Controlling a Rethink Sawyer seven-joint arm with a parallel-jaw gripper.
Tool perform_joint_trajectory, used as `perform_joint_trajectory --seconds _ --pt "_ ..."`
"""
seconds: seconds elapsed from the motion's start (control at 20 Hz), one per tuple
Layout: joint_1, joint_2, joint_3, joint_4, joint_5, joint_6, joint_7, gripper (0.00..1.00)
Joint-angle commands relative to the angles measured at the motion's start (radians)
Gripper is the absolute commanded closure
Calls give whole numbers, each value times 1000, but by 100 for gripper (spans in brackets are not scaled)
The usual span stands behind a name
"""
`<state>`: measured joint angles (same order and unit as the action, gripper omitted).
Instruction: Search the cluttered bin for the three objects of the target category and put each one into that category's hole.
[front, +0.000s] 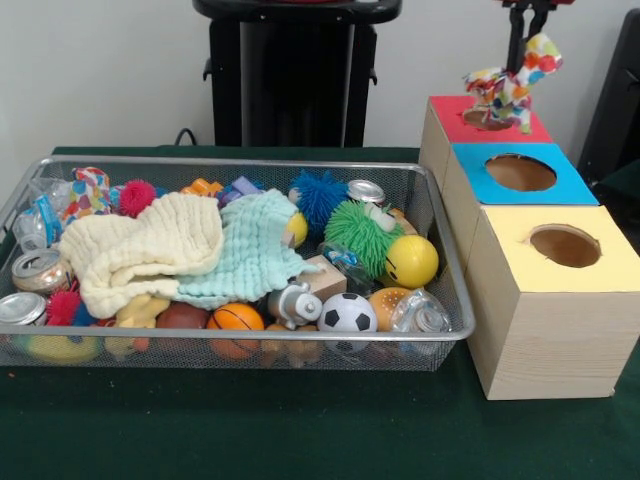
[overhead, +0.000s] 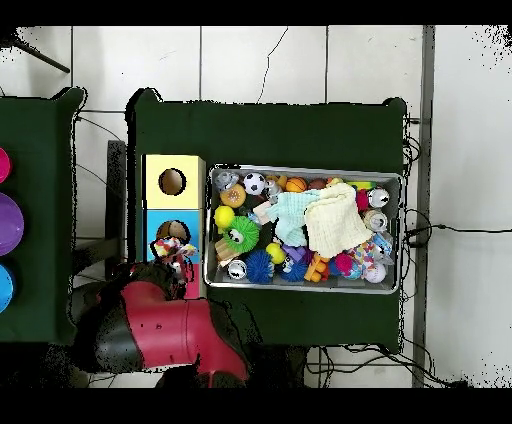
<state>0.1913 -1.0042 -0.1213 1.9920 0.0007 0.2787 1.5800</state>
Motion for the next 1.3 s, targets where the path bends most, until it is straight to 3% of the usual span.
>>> perform_joint_trajectory --seconds 0.05,0.25,0.55,1.0,1.3 --pt "32 20 -21 -95 94 194 299 100" --pt "83 81 -71 -191 105 256 316 100" --pt "138 171 -111 -274 130 259 343 100" --pt "148 277 -109 -299 150 141 345 100" --pt "132 334 -98 -360 156 163 321 100"
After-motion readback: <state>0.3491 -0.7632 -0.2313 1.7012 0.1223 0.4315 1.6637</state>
